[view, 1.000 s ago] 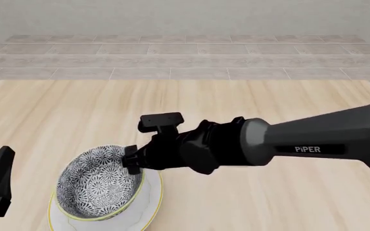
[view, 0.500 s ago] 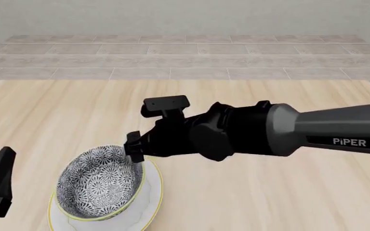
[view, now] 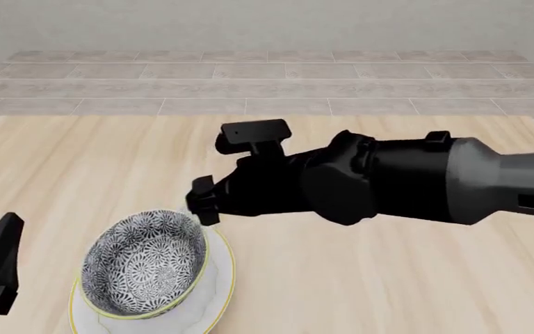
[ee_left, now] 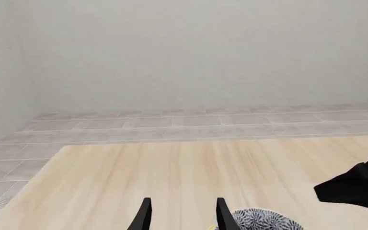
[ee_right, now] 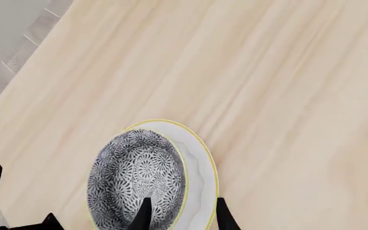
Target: Put the bowl on the plate.
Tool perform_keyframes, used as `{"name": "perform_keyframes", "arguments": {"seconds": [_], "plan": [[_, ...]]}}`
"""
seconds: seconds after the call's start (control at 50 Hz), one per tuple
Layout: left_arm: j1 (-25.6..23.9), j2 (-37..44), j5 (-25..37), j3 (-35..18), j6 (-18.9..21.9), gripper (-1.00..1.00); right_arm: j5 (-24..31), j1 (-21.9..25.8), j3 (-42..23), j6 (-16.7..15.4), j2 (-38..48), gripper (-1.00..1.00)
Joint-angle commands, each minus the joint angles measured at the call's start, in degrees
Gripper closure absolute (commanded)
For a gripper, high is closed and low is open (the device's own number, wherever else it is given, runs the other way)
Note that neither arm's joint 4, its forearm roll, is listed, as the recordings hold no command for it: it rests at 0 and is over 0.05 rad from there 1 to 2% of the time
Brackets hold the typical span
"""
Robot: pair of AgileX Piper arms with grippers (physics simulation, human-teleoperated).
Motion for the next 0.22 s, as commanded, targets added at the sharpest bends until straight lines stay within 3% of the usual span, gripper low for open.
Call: {"name": "perform_keyframes", "arguments": {"seconds": [0.02, 0.22], "plan": [[-0.14, 0.00, 0.12, -0.03, 0.13, -1.00, 0.01, 0.32, 3.38, -0.34, -5.28, -1.00], [-0.33, 0.00, 0.22, -0.01, 0.75, -1.00, -0.17, 2.44, 7.94, -0.93, -12.64, -1.00]]}}
